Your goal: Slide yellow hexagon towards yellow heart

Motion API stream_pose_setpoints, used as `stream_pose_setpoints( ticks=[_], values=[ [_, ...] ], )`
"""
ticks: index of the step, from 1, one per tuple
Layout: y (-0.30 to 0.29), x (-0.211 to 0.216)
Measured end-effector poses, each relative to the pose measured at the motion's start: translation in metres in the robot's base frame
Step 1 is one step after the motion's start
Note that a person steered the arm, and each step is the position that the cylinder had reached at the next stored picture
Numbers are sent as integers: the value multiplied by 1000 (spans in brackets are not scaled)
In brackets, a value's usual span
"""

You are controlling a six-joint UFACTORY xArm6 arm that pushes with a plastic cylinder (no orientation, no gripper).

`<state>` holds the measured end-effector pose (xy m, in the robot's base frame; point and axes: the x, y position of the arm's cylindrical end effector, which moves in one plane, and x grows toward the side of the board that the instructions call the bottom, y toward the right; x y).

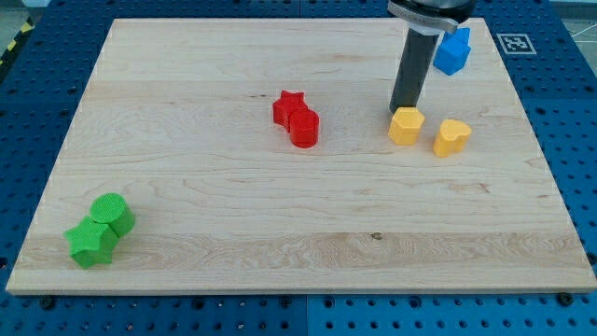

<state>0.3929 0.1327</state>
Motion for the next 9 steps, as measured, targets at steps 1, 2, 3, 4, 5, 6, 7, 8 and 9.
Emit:
stream_pose_setpoints(
  ticks=[1, 2, 3, 4, 5, 6, 7, 8, 9],
  values=[
    [0, 4],
    [-7, -7],
    [-33, -11],
    [-37, 18],
    [-37, 47],
    [-34, 66],
    [-18, 59],
    [-2, 55],
    [-1, 55]
  ],
)
